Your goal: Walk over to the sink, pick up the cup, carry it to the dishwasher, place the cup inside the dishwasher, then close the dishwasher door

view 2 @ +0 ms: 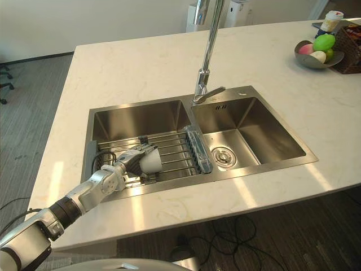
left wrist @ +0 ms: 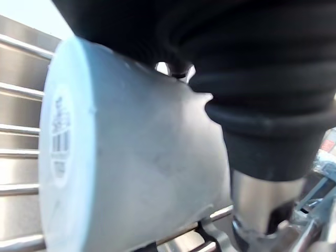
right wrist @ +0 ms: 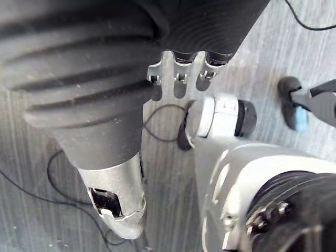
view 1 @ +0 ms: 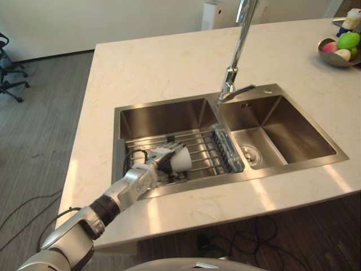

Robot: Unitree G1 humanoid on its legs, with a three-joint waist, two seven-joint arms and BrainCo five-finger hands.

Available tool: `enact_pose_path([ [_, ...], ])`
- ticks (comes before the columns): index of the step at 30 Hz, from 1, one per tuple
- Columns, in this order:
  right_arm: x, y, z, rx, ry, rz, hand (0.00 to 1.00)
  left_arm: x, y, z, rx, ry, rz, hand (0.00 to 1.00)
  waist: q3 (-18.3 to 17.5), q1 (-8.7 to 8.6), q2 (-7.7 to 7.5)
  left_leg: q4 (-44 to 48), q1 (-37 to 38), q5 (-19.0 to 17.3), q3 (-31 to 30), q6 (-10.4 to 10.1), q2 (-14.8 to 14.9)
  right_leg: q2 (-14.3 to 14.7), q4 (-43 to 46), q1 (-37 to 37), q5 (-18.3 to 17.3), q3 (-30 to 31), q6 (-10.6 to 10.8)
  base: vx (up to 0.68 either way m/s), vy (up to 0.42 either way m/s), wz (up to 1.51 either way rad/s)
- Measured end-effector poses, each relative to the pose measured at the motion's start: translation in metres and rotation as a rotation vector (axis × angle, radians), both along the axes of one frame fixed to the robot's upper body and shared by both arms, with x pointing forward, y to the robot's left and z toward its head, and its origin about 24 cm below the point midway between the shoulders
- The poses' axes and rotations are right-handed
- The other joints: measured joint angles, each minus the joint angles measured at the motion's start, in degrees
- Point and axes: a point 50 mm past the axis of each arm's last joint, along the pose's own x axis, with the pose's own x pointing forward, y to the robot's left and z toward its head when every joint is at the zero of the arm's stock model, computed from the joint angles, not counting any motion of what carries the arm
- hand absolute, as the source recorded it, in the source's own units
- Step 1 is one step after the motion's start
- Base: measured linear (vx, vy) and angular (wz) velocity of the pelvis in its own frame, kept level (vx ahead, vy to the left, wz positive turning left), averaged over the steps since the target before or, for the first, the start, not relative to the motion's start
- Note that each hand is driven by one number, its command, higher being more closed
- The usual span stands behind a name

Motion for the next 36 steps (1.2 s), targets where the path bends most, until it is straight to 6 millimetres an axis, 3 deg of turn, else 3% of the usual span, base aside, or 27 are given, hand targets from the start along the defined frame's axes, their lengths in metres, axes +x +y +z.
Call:
enact_pose_path([
  [16,-0.001,0.011,-0.002,-0.025,0.057,0.156,0.0,0.012,0.002,0.002,0.195,0.073,0.034,0.0,-0.6,-1.64,0.23,0.1,-0.5,-0.3,0.0,-0.2,-0.2,0.0,0.0,-0.6,-0.2,0.2,-0.1,0.0,0.0,0.0],
  [17,0.0,0.01,-0.002,-0.032,0.055,0.157,0.0,0.013,0.002,0.003,0.206,0.08,0.039,1.0,-0.7,-1.72,0.34,0.2,-0.7,-0.3,0.0,-0.2,-0.3,0.0,0.0,-0.8,-0.3,0.2,-0.1,0.0,0.0,0.0],
  [28,0.003,0.004,0.0,-0.06,0.048,0.205,0.0,0.016,-0.003,0.001,0.213,0.002,-0.002,1.0,-0.6,-2.48,1.43,0.2,-1.0,-0.4,0.1,-0.2,-0.3,-0.1,0.0,-1.2,-0.2,0.4,-0.2,0.0,0.0,0.0],
  [34,0.005,0.002,0.001,-0.072,0.043,0.226,0.0,0.001,-0.002,-0.004,0.025,-0.251,-0.086,1.0,0.3,-3.4,3.07,0.3,-1.1,-0.4,0.0,-0.2,-0.3,0.0,0.0,-1.5,-0.2,0.4,-0.3,0.0,0.0,0.0],
  [36,0.005,0.001,0.001,-0.077,0.042,0.227,0.0,-0.003,0.003,0.004,-0.066,-0.37,-0.104,1.0,0.8,-3.47,3.29,0.4,-1.5,-0.4,-0.2,-0.2,-0.2,0.0,0.0,-1.6,-0.2,0.1,-0.3,-0.03,-0.021,0.04],
])
